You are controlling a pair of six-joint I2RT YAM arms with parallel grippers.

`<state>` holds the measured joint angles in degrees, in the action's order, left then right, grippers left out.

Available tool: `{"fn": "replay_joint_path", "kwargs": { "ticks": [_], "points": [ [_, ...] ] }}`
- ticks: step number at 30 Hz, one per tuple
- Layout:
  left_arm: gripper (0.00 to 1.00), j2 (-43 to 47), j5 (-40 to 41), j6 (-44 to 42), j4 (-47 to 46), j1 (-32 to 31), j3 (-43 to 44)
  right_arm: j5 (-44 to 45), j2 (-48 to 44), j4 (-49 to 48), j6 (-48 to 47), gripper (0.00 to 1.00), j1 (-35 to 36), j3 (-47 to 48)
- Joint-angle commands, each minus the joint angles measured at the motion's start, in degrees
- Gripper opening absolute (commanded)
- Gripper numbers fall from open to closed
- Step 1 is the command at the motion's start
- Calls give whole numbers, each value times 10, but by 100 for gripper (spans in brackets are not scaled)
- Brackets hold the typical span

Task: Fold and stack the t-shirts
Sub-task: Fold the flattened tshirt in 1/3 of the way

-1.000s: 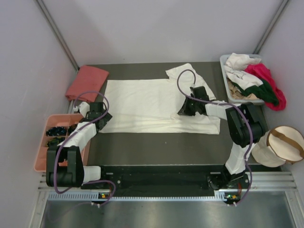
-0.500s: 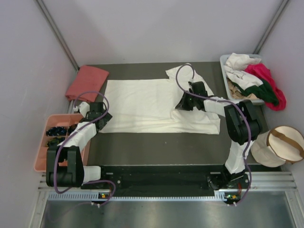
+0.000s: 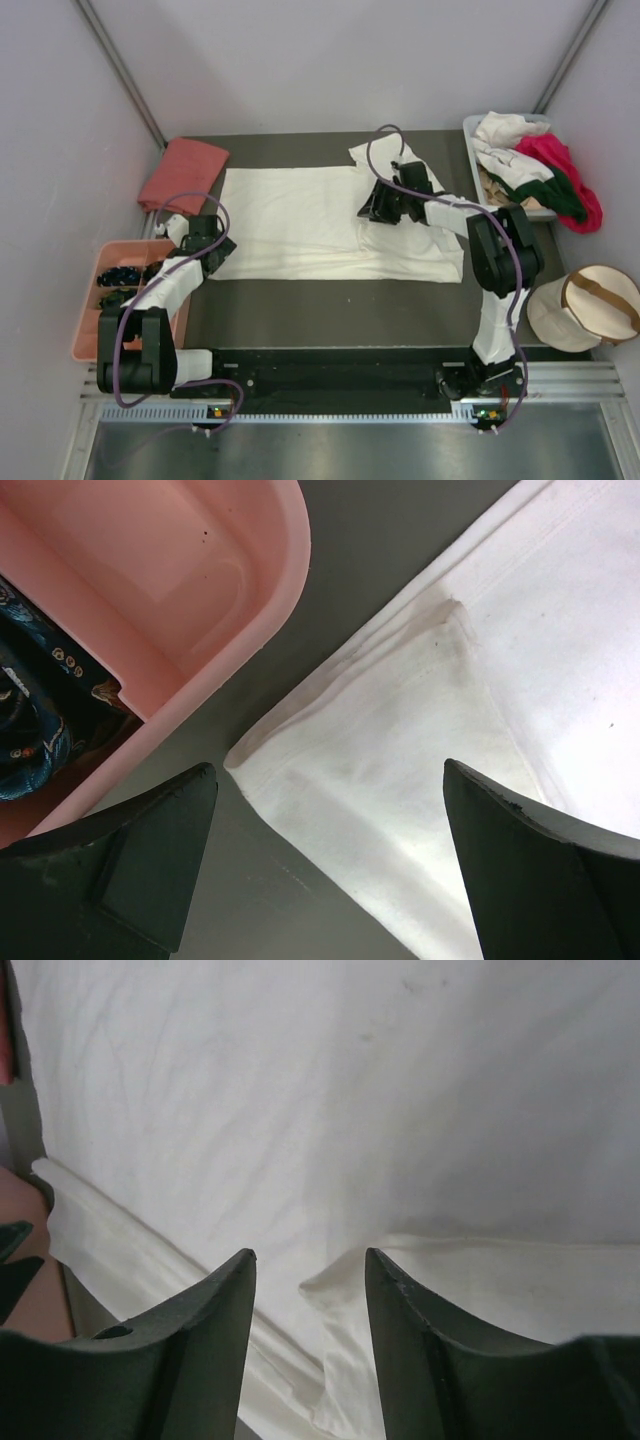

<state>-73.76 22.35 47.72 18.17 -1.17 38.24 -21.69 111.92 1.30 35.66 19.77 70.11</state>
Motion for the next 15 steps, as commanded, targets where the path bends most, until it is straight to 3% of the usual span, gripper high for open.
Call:
{"fn": "replay_joint_path", "kwargs": {
  "ticks": [1,8,15],
  "points": [
    [99,7,12,-12,1,6,10,-20,10,-14,-1,49,9,50],
    [99,13,14,-15,6,6,10,-25,15,8,-4,52,9,79],
    [99,15,9,-15,3,6,12,-9,-34,27,-23,53,10,25]
  ]
}}
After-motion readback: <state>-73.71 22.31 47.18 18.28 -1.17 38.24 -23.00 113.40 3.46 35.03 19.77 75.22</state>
